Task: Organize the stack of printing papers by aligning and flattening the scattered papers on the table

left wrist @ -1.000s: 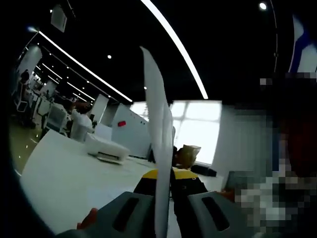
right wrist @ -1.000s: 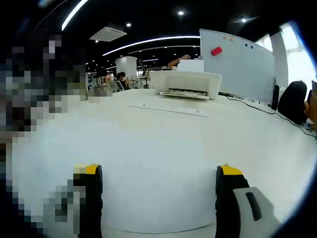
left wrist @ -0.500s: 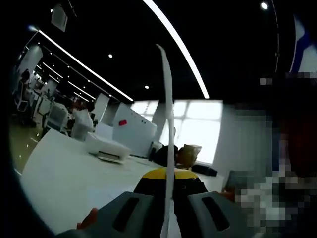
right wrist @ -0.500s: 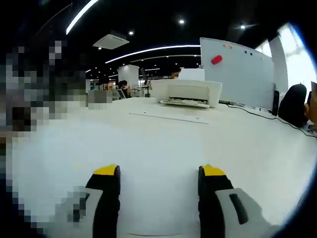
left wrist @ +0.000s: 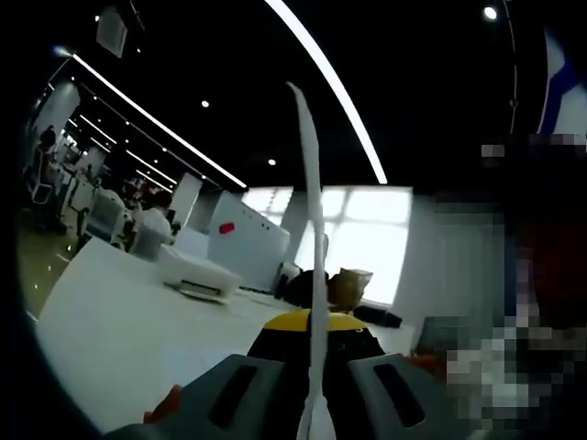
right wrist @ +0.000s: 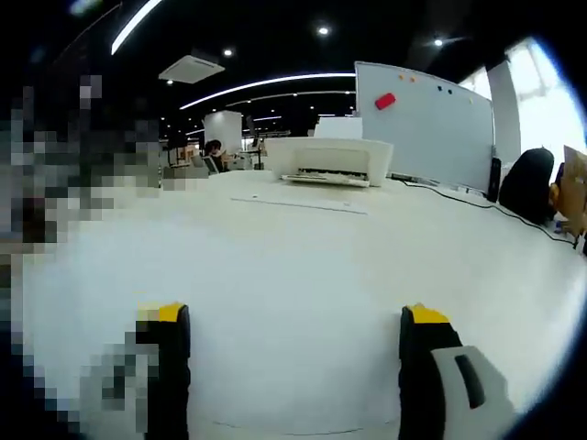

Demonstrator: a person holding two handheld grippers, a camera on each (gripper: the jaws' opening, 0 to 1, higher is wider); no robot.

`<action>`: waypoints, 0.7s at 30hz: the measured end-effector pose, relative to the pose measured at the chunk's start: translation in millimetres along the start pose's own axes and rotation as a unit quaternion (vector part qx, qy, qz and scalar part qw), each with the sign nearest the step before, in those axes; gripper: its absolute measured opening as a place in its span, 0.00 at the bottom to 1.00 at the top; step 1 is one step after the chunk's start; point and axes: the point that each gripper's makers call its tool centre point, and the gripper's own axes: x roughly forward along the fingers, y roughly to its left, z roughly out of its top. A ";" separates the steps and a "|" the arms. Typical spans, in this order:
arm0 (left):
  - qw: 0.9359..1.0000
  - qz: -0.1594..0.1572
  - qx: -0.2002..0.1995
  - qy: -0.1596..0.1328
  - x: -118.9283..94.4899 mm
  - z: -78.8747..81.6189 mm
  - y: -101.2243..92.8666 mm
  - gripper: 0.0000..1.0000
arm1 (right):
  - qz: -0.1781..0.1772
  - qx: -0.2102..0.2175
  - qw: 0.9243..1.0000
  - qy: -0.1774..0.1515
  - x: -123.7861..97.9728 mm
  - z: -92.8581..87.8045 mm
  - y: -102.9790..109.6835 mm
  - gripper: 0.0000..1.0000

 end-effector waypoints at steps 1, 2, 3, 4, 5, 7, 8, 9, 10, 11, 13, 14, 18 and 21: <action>1.000 -0.003 0.000 0.001 0.3 -0.2 -1.1 0.06 | 0.006 -0.002 1.000 -0.006 0.7 -0.3 1.9 0.85; 1.000 -0.004 0.000 0.003 0.2 -0.5 -1.9 0.06 | 0.007 -0.003 1.000 -0.011 0.2 -0.9 2.6 0.84; 1.000 -0.004 0.001 0.005 -0.3 -0.7 -3.1 0.06 | 0.008 -0.004 1.000 -0.016 1.0 0.1 2.5 0.82; 1.000 -0.004 0.003 0.005 -1.3 -0.3 -3.7 0.06 | 0.010 -0.005 1.000 -0.016 1.3 1.0 3.5 0.79; 1.000 -0.003 0.004 0.004 -2.5 0.6 -3.6 0.06 | 0.009 -0.004 1.000 -0.016 2.3 1.1 4.3 0.77; 1.000 -0.001 0.004 0.001 -4.5 1.9 -3.6 0.06 | 0.011 -0.006 1.000 -0.016 2.8 1.4 5.4 0.71; 1.000 0.000 0.005 0.000 -4.9 1.1 -4.5 0.06 | 0.014 -0.007 1.000 -0.016 3.8 2.7 6.2 0.67; 1.000 0.001 0.005 0.000 -5.1 1.0 -4.3 0.06 | 0.017 -0.007 1.000 -0.013 3.8 1.2 7.4 0.63; 1.000 0.002 0.004 0.000 -5.8 1.5 -3.3 0.06 | 0.023 -0.010 1.000 -0.012 5.2 2.8 9.2 0.59; 1.000 0.004 0.004 0.000 -6.0 1.3 -2.7 0.06 | 0.033 -0.014 0.999 -0.008 5.4 1.7 16.6 0.51; 1.000 0.005 0.005 0.002 -5.7 0.7 -2.7 0.06 | 0.038 -0.017 0.999 -0.003 6.9 2.4 20.2 0.43; 1.000 0.005 0.005 0.002 -5.5 0.6 -2.7 0.06 | 0.039 -0.018 0.999 0.000 7.6 2.9 21.2 0.36; 1.000 0.003 0.009 0.005 -4.1 1.5 -5.8 0.06 | 0.054 -0.025 0.998 0.008 7.6 3.6 30.0 0.24; 1.000 0.002 0.011 0.005 -3.4 1.1 -7.7 0.06 | 0.057 -0.026 0.998 0.008 5.8 2.6 30.7 0.22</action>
